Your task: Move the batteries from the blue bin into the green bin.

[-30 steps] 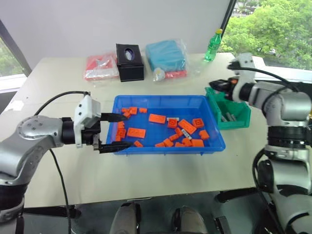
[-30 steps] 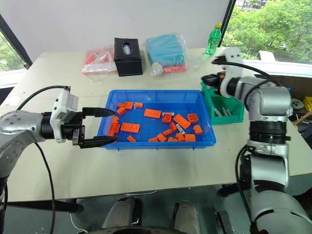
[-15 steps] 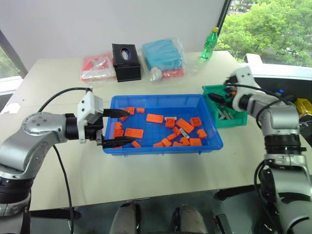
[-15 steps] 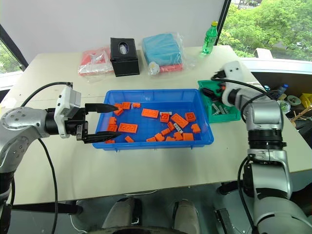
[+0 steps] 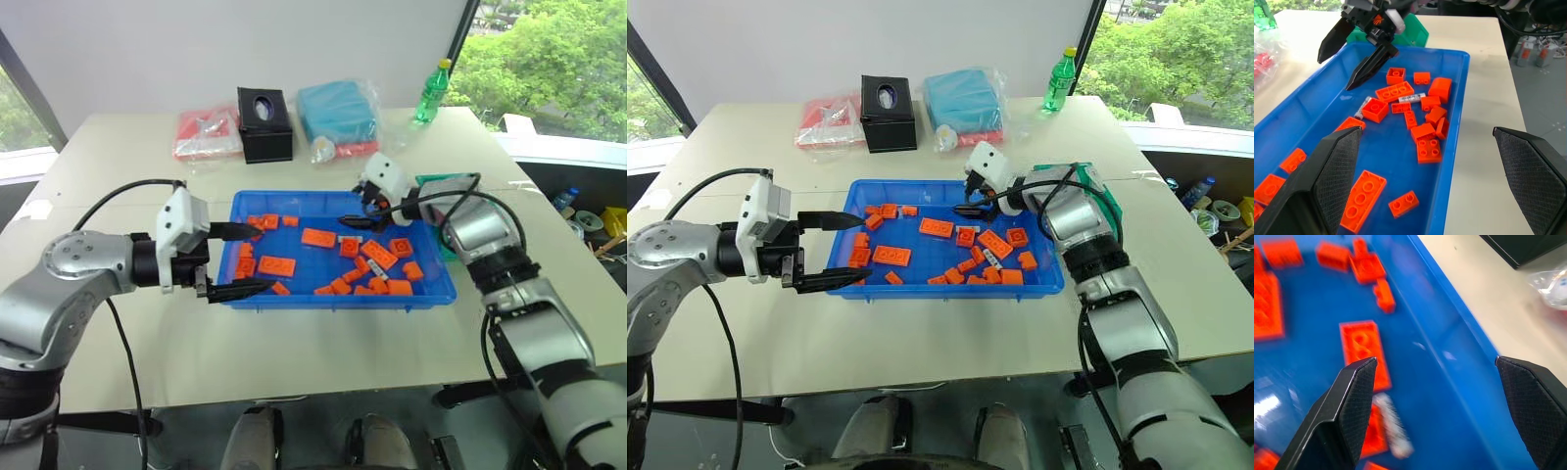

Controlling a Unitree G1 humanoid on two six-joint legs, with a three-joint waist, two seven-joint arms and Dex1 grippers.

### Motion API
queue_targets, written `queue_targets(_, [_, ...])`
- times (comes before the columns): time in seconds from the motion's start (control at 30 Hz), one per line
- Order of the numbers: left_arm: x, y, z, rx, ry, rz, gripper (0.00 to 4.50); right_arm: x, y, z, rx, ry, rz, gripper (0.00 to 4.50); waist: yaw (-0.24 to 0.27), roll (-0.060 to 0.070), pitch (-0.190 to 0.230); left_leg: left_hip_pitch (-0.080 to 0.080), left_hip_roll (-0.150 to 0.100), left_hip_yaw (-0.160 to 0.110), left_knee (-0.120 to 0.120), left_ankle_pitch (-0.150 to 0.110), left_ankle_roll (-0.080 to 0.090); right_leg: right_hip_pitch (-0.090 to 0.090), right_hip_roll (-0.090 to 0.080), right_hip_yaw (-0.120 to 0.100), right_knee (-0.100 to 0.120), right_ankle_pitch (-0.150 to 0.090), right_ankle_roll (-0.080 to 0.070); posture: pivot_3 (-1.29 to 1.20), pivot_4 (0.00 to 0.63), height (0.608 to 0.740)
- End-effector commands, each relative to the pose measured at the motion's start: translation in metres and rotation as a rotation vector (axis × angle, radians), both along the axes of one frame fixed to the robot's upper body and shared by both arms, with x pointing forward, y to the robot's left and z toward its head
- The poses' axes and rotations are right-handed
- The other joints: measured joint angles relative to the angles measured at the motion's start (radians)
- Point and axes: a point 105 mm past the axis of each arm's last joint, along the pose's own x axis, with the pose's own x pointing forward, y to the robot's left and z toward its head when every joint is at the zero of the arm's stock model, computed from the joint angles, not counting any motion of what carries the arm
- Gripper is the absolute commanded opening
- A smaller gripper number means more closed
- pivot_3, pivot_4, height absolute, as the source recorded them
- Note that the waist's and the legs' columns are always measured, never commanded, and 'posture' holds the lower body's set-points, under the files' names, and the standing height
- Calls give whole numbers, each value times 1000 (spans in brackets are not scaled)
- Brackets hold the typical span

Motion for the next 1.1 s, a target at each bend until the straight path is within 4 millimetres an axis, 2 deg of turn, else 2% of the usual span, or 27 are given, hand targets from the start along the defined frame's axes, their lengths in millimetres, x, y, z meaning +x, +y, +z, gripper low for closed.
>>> queue_targets(0.03, [-6,0,10,-6,-45,11,4500,7,-8,3,-79,-40,36,3957,-7,0,0,0,0,0,0,0,0,0,0,0,1,0,0,0,150,630])
queue_targets(0.17, [-7,2,11,-9,-53,34,4500,7,-17,-16,-157,-24,64,3957,-11,-1,0,0,0,0,0,1,-1,-1,-1,0,6,0,0,0,150,630])
queue_targets(0.33, [-9,2,12,-13,-57,45,4500,8,-18,-26,-163,-1,68,3957,-11,-1,0,0,0,0,1,1,-2,-2,-1,0,9,0,0,0,150,630])
queue_targets(0.73, [-5,1,15,-16,-68,39,4500,3,-2,-49,-95,132,56,3957,-10,-2,-1,0,0,-1,2,2,-3,-2,-1,0,11,0,-1,0,150,630])
queue_targets(0.83, [-3,0,16,-16,-71,33,4500,2,2,-51,-76,168,51,3103,-11,-2,-1,0,0,-1,2,2,-3,-2,-1,0,11,0,-1,0,150,630])
queue_targets(0.97, [-2,0,17,-15,-77,26,4500,0,6,-50,-40,205,60,1106,-9,-2,-1,0,0,-1,2,2,-3,-2,-1,0,11,0,-1,0,150,630])
queue_targets(1.03, [-1,0,17,-14,-76,25,4500,1,8,-43,-4,193,58,85,-10,-2,-1,0,0,-1,2,2,-3,-2,-1,0,11,0,-1,0,150,630])
queue_targets(1.1, [-1,1,16,-14,-76,24,4500,3,8,-31,36,162,51,50,-11,-1,-1,0,0,-1,2,2,-3,-2,-1,0,11,0,0,0,150,630])
